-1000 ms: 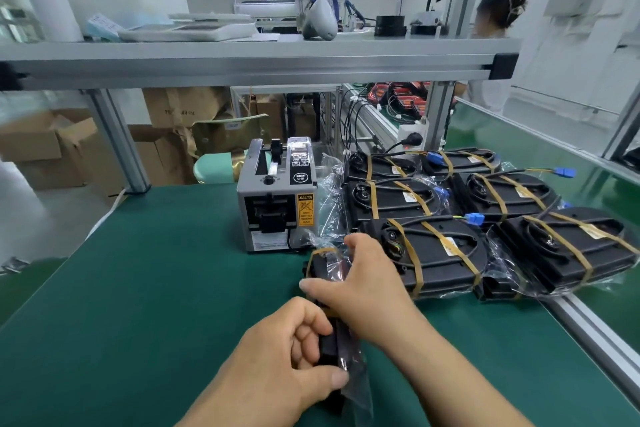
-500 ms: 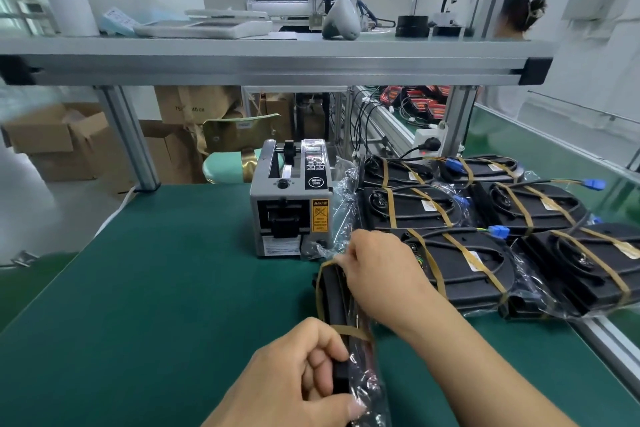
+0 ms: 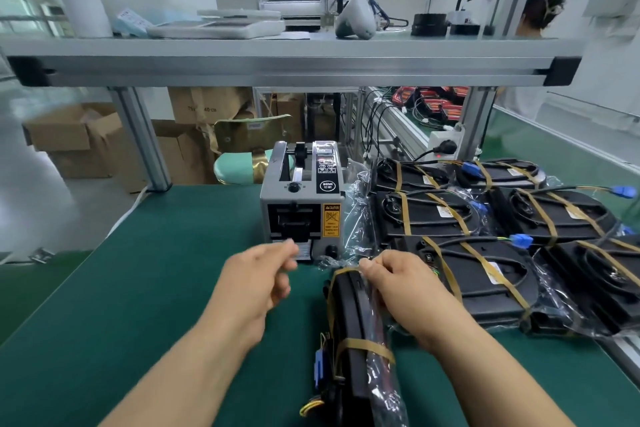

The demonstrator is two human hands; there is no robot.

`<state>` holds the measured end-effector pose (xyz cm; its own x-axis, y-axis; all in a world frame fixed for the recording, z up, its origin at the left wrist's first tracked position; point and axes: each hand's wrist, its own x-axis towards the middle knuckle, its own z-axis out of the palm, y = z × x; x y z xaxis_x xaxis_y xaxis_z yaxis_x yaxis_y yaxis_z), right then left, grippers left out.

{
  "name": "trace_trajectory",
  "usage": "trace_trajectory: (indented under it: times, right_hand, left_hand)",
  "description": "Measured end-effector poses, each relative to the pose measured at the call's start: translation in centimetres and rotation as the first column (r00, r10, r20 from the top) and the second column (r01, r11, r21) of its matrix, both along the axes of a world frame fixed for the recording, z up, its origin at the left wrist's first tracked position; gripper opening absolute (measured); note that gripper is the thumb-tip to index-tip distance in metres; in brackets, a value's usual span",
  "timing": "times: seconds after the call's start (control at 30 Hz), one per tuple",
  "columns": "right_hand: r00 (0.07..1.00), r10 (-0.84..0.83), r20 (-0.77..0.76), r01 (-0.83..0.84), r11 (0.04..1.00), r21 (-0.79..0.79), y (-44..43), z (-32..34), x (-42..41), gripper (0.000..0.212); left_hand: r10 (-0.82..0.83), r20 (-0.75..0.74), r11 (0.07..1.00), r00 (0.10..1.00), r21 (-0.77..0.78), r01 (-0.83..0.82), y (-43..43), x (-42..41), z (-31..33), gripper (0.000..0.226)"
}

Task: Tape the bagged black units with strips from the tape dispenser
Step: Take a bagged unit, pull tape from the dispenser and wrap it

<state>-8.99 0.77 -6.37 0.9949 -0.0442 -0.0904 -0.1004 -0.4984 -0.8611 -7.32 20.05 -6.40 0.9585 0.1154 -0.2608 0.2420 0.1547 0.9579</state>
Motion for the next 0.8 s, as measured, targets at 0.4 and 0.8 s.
trace_trajectory:
  times: [0.4,0.8]
  right_hand:
    - [1.0,0.01,0.003,-0.011,0.994,0.109,-0.4,-0.5,-0.1,0.032]
    - [1.0,-0.008,-0.022,0.012,0.983,0.184,-0.5,-0.8,-0.2,0.032]
  left_hand:
    - [0.144,-0.314,0.916,0.938,-0.315,-0.246,-2.4,8.7,-0.9,0.019]
    - [0.084,-0.04,0.977,0.996,-0.191,-0.09,-2.9,4.7,0.7,0.021]
